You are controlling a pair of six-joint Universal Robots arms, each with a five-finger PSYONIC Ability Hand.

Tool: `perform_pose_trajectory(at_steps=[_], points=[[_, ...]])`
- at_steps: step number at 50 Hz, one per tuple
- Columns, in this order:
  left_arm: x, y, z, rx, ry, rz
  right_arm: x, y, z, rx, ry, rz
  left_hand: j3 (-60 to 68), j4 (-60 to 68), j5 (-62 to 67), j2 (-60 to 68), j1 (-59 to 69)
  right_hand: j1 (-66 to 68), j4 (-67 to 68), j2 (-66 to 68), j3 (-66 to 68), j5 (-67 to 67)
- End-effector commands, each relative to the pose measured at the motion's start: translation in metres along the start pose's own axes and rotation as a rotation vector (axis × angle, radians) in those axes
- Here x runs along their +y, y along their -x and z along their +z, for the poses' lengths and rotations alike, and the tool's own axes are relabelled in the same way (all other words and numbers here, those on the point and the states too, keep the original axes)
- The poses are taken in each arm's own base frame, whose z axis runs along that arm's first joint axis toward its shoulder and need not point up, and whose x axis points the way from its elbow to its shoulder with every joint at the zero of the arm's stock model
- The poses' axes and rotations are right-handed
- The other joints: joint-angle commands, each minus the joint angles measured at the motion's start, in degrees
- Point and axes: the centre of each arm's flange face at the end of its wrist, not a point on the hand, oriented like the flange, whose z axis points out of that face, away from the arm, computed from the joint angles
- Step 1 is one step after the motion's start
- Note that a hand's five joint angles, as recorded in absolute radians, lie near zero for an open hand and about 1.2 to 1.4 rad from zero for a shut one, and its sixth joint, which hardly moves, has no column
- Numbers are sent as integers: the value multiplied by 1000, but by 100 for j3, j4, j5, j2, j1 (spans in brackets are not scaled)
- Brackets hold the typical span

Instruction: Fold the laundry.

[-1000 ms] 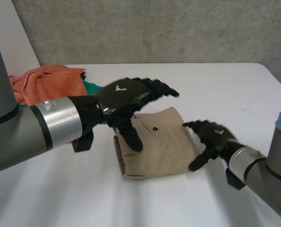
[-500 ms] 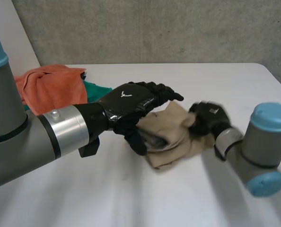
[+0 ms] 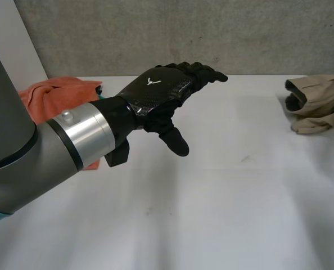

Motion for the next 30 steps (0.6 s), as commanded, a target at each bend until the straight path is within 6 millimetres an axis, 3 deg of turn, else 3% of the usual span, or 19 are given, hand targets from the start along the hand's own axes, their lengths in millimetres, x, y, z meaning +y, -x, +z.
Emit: perform_pose_trajectory(at_steps=[1, 5, 7, 15, 20, 24, 30], points=[[3, -3, 1, 8, 7, 1, 11, -15, 14, -24, -24, -31, -210, -183, -281, -88, 25, 1863, 1057, 1305, 1451, 1536], [4, -4, 2, 8, 9, -5, 26, -18, 10, -71, 48, -41, -210, -183, -281, -88, 25, 1863, 1057, 1305, 1451, 1536], [5, -3, 3, 9, 12, -7, 31, -24, 8, -73, 95, -46, -210, -183, -281, -88, 25, -5137, -5943, -5695, -5549, -5464], [9, -6, 1, 14, 24, -15, 25, -51, 3, -24, 195, -102, -210, -183, -281, -88, 25, -5137, -5943, -5695, -5549, -5464], [10, -7, -2, 12, 27, -17, 11, -61, -1, 14, 194, -274, -210, -183, -281, -88, 25, -5137, -5943, -5695, -5549, -5464], [7, -6, -3, 6, 19, -11, -9, -47, -9, -15, 150, -389, -210, -183, -281, -88, 25, -5137, -5943, -5695, -5549, -5464], [-9, 2, -8, -55, -28, -2, -65, -10, -45, -146, 11, -415, -210, -183, -281, -88, 25, -5137, -5943, -5695, -5549, -5464]])
